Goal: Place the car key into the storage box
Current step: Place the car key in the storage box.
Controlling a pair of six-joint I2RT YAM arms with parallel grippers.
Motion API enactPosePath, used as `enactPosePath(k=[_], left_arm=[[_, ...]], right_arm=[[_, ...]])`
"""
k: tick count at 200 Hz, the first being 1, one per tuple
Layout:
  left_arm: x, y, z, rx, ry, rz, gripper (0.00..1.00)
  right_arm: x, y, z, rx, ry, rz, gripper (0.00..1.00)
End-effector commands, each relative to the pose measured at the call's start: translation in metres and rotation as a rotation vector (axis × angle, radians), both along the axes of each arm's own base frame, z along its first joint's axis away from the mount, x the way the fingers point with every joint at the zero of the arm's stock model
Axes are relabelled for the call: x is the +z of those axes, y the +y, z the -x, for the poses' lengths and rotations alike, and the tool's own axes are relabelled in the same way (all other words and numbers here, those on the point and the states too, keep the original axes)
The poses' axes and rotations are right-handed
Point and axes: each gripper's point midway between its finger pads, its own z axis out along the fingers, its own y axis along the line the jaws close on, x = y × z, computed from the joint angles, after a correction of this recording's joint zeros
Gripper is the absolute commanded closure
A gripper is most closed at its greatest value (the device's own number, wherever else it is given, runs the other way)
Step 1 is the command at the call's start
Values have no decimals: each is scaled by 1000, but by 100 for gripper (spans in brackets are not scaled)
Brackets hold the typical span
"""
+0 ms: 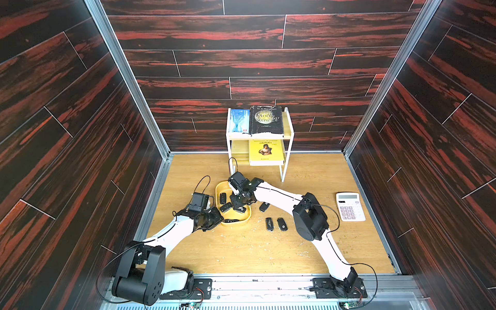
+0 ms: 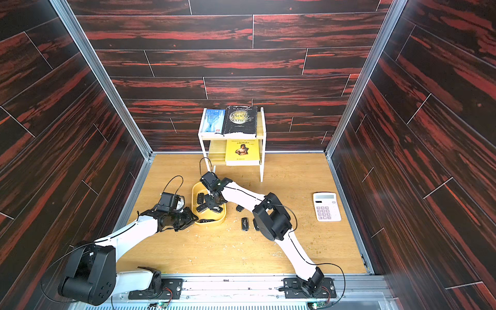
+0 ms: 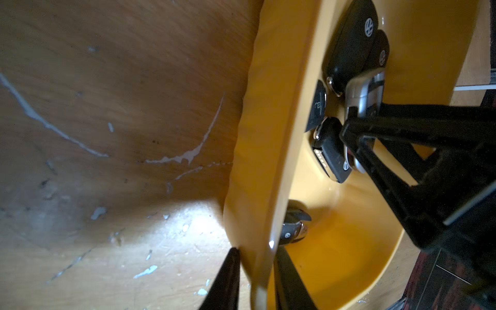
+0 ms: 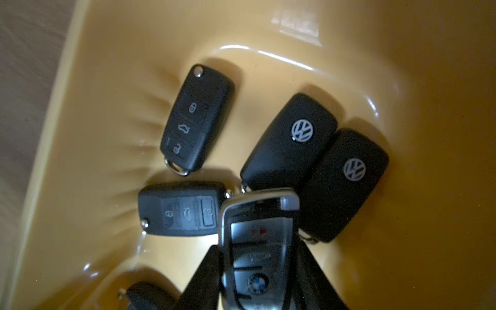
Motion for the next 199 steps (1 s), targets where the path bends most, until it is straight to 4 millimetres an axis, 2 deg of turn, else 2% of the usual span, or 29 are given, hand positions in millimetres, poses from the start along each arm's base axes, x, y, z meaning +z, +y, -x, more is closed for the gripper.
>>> enactPosePath(k=[1, 12, 23, 37, 47, 58, 91, 115, 138, 168, 199], left_arm=[[1, -1, 4, -13, -6, 2, 72], [0, -1, 4, -12, -1, 3, 72], [-1, -1, 4, -12, 3, 4, 73], [-1, -2, 3, -12, 0, 7, 74], [0, -2, 2, -12, -2, 7, 74], [1, -2, 1, -10, -4, 8, 74], [1, -2, 1, -10, -3, 7, 74], [-1, -2, 2, -9, 0, 6, 75], [-1, -1, 2, -11, 0, 4, 78], [-2, -2, 2, -9, 4, 4, 78], [-3, -3, 1, -9, 7, 13, 78]], right_arm=[[-3, -3, 3, -10, 2, 47, 97], [-2, -2, 2, -11, -2, 43, 87], [0, -2, 2, -12, -4, 40, 83], [1, -1, 1, -13, -8, 39, 73], [1, -1, 0, -16, -13, 44, 55], [2, -1, -1, -14, -14, 45, 41], [7, 4, -1, -4, -20, 25, 19], [17, 5, -3, -11, -37, 11, 13], [31, 6, -2, -14, -49, -16, 12], [56, 5, -4, -23, -84, -48, 10], [73, 5, -6, -25, -108, -62, 9]])
